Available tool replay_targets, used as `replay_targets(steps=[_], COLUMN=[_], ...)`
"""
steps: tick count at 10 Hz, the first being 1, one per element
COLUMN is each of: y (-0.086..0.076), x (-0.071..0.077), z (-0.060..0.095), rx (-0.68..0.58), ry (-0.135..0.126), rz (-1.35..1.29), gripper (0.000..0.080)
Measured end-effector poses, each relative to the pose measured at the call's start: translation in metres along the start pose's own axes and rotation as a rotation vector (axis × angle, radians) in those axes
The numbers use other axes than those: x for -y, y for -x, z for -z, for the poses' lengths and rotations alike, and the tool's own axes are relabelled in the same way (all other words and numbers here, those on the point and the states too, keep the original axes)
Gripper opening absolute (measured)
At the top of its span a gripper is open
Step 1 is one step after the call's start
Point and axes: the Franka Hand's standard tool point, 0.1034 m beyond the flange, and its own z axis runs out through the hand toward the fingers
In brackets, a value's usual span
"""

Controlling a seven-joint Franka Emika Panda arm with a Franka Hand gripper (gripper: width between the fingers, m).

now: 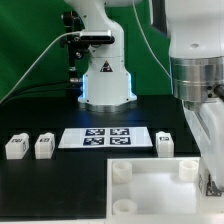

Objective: Assemble one leg

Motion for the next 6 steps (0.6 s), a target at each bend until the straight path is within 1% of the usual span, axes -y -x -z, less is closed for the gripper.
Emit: replay_targets(steps=[1,2,3,4,6], y=[0.001,0.007,0.011,0.014,0.013], x=[0.0,-0.003,-0.009,-0.01,-0.01], z=[-0.001,-0.005,-0.004,0.0,-0.001], rx=[-0.006,-0.009,-0.011,-0.011,-0.015], ry=[-0.01,-0.032,-0.032,-0.036,-0.033], rz=[0.103,0.22,0.315,0.466,0.647], gripper=[0.0368,0.055,0.055,0.0628,0.0643])
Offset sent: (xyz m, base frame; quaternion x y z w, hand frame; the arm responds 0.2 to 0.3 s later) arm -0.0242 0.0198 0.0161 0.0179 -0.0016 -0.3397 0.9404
